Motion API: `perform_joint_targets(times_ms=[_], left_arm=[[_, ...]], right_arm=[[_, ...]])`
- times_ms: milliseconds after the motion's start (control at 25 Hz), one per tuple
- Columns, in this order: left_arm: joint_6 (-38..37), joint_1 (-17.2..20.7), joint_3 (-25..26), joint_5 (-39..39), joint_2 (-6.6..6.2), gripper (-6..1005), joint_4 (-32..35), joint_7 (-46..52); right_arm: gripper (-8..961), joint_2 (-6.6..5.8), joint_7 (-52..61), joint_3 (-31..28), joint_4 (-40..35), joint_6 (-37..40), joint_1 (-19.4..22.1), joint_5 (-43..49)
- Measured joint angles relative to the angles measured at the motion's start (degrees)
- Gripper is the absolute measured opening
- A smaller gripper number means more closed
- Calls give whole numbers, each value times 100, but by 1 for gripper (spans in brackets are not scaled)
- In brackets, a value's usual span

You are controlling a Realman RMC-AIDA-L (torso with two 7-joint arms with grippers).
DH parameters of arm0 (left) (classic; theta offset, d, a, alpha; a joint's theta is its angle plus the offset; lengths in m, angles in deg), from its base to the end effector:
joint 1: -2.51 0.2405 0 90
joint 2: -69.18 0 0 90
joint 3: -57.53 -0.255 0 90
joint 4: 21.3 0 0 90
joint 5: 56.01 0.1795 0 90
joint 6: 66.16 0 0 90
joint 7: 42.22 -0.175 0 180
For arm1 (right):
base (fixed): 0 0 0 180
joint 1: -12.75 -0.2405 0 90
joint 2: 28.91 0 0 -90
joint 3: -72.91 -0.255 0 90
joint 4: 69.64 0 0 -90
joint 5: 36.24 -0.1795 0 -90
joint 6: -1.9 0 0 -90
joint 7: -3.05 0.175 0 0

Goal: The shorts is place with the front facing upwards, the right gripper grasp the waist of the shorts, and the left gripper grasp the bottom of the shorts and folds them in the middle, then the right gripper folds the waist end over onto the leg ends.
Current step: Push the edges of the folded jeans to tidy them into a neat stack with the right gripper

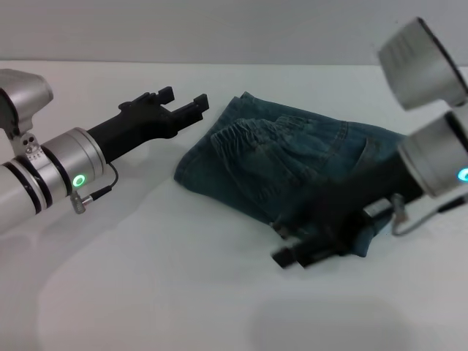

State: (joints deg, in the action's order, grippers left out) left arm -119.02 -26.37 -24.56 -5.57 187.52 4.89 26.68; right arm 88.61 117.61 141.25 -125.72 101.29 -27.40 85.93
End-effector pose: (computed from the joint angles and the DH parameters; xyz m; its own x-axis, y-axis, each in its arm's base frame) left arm -0.2255 0.3738 -0.0523 0.5570 0.3530 0.7517 0.7517 -0.5992 -0.2756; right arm 0.1642 0.2990 -0.0477 0.9159 -0.4006 0.0254 -0.3996 -0.9039 0.1527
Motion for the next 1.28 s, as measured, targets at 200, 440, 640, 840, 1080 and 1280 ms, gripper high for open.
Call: perform_joint_targets(times_ms=[200, 440, 640, 840, 1080, 1280], left_arm=[[52, -64, 0, 0, 16, 813, -8, 0], [52, -103, 0, 0, 17, 813, -9, 0], [41, -109, -30, 0, 27, 813, -13, 9], [19, -84, -42, 0, 34, 813, -18, 48], [-7, -70, -51, 0, 41, 813, -18, 85], [-65, -66, -53, 0, 41, 813, -18, 92]], right_arm=[[470, 21, 231, -106, 94, 176, 38, 613], [469, 93, 304, -60, 352, -43, 57, 1175], [470, 81, 318, -104, 504, -266, 55, 1434], [470, 54, 341, -146, 552, -423, 65, 1562], [470, 13, 346, -414, 537, -595, 70, 1696], [469, -49, 346, -644, 541, -851, 69, 1798]])
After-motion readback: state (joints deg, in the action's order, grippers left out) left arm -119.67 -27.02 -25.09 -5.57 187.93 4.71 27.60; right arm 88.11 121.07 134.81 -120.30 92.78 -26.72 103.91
